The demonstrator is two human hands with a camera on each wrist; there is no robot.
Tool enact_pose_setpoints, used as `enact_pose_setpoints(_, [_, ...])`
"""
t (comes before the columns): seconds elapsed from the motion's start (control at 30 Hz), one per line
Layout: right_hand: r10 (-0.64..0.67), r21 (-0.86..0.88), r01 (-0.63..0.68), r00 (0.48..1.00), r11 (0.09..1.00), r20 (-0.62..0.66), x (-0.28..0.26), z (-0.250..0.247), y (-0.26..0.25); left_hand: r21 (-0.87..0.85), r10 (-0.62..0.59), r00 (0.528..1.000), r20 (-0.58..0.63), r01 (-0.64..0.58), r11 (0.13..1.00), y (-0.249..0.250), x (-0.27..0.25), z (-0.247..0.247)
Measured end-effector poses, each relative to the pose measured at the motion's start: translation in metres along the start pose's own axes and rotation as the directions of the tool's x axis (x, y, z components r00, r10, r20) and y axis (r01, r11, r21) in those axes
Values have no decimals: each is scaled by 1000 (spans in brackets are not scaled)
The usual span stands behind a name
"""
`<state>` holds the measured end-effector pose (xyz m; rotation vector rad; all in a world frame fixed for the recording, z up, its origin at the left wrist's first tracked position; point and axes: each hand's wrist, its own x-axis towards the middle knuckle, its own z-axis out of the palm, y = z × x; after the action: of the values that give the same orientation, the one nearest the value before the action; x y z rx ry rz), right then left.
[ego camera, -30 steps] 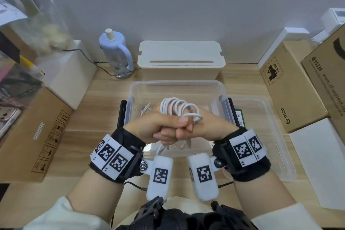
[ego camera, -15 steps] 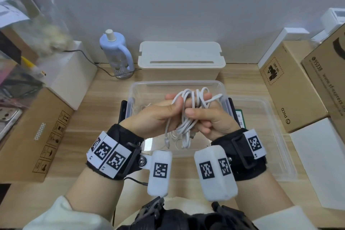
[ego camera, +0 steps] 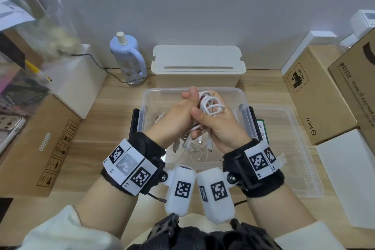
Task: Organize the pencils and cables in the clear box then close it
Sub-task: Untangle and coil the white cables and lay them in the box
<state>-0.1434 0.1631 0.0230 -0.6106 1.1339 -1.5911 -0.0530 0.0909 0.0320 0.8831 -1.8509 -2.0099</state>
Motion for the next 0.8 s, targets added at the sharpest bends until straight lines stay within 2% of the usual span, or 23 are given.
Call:
enact_pose_setpoints(0.07, [-1, 2, 1, 1000, 1000, -13, 0, -2, 2, 66, -49, 999, 0, 49, 997, -2, 2, -1])
enact_pose_setpoints(0.1, [-3, 7, 3, 1000, 1000, -13, 0, -3, 2, 11, -70, 997, 33, 70, 998, -4, 3, -3])
enact_pose_setpoints(0.17, [-17, 22, 17, 1000, 1000, -9, -1, -8, 2, -172, -85, 973, 214, 123, 977, -4, 5, -6])
enact_pose_setpoints(0.23, [-36, 10, 36, 999, 999, 0, -2, -10, 2, -271, -63, 910, 411, 188, 944, -4, 6, -11])
enact_pose_setpoints(0.3, [-69, 19, 69, 997, 997, -23, -2, -10, 0, -322, -62, 886, 459, 232, 918, -3, 7, -14])
enact_pose_setpoints(0.4, [-99, 5, 99, 994, 995, -56, 1, -9, -2, -341, -116, 913, 392, 261, 903, 2, 6, -13])
enact_pose_setpoints(0.47, [-133, -47, 129, 987, 991, -89, 2, -7, -1, -333, -133, 945, 298, 233, 914, 0, 7, -13])
enact_pose_setpoints(0.53, [-154, -128, 138, 981, 982, -121, 4, -7, 1, -288, -119, 984, 135, 154, 945, -3, 10, -14])
enact_pose_setpoints(0.63, [-190, -234, 159, 974, 959, -120, 6, -6, 2, -62, -7, 998, -55, 4, 998, -14, 14, -18])
enact_pose_setpoints(0.7, [-216, -228, 189, 971, 955, -99, 8, -3, 0, 18, 20, 999, -51, -19, 1000, -16, 14, -19])
enact_pose_setpoints(0.8, [-263, -206, 242, 962, 948, -79, 14, 4, -1, 17, 38, 998, 55, -39, 999, -17, 9, -17])
